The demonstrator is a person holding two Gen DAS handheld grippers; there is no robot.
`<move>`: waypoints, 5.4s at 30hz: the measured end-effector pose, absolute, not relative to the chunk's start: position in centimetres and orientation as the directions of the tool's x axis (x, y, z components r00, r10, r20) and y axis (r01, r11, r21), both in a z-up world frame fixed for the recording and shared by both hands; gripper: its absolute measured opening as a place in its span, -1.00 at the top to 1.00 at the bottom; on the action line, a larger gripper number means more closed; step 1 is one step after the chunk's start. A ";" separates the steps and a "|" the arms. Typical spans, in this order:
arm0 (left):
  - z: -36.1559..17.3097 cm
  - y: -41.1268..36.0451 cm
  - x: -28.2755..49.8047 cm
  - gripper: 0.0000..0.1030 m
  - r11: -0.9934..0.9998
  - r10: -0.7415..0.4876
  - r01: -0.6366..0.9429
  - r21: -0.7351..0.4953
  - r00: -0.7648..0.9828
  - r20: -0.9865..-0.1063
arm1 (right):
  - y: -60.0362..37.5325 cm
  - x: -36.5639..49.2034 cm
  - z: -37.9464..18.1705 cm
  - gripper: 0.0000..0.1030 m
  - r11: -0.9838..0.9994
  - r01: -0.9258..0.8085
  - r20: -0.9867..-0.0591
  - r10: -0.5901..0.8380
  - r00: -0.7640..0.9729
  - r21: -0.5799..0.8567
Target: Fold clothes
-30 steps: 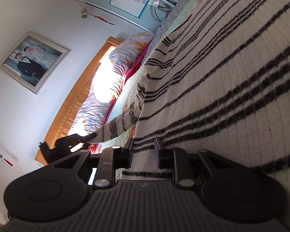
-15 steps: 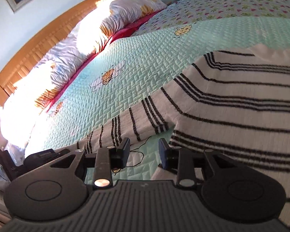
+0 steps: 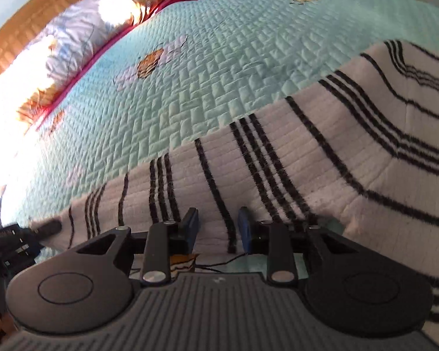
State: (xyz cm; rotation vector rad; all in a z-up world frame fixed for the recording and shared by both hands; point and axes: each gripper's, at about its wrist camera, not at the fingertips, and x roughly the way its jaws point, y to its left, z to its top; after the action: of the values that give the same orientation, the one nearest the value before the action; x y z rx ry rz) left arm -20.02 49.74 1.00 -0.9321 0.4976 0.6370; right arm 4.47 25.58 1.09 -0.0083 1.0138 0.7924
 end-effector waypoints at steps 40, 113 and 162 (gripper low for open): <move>-0.5 53.7 -22.6 0.34 0.303 0.131 -0.439 -0.846 0.898 -0.419 | 39.9 -12.9 1.8 -0.35 -0.084 -0.864 -0.638 0.711 0.297 -0.496; 1.2 46.4 -14.7 0.08 0.663 0.236 -0.603 -0.444 0.731 -0.641 | 27.1 5.3 4.9 -0.25 0.746 -0.629 -0.574 0.621 0.534 0.221; 0.8 47.1 -15.9 0.16 0.574 0.275 -0.632 -0.522 0.748 -0.603 | 18.5 18.1 1.0 -0.20 0.603 -0.293 -0.452 0.773 0.444 0.742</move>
State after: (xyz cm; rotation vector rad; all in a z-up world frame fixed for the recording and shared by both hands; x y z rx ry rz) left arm -15.86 47.12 0.75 -0.7949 0.4953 0.5574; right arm 18.11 18.46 0.96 0.6325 0.8748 0.7184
